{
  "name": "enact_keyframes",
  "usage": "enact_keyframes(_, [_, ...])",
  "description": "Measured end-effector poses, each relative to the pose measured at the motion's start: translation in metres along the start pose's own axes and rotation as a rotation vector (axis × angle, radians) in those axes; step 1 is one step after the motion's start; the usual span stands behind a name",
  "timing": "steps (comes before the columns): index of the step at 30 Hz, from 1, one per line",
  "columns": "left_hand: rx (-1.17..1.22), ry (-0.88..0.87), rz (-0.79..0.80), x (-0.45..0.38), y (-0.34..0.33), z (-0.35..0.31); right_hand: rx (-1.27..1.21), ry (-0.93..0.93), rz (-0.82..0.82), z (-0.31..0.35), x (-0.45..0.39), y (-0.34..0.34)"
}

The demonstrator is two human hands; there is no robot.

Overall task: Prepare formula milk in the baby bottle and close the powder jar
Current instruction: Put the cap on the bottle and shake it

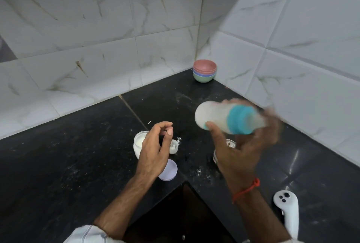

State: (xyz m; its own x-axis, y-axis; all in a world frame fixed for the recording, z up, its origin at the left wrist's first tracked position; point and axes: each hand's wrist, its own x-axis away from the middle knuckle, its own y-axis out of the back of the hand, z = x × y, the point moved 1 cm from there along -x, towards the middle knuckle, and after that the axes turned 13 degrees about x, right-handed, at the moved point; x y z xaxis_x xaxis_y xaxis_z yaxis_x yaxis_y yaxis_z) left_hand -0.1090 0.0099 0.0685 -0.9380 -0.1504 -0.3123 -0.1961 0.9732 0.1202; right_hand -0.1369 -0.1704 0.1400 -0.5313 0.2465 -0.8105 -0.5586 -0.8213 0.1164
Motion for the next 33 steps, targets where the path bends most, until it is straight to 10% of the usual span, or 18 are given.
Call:
enact_keyframes(4, [0.001,-0.016,0.024,0.0,-0.001,0.001,0.143,-0.275,0.515,-0.054,0.037,-0.013])
enact_keyframes(24, [-0.014,0.084,-0.014,-0.01,0.01,0.025,-0.704,-0.914,0.405,-0.103,-0.008,-0.037])
enact_keyframes(33, [-0.033,0.072,-0.024,-0.031,0.005,0.036,0.061,-0.596,0.727,-0.151,-0.019,-0.068])
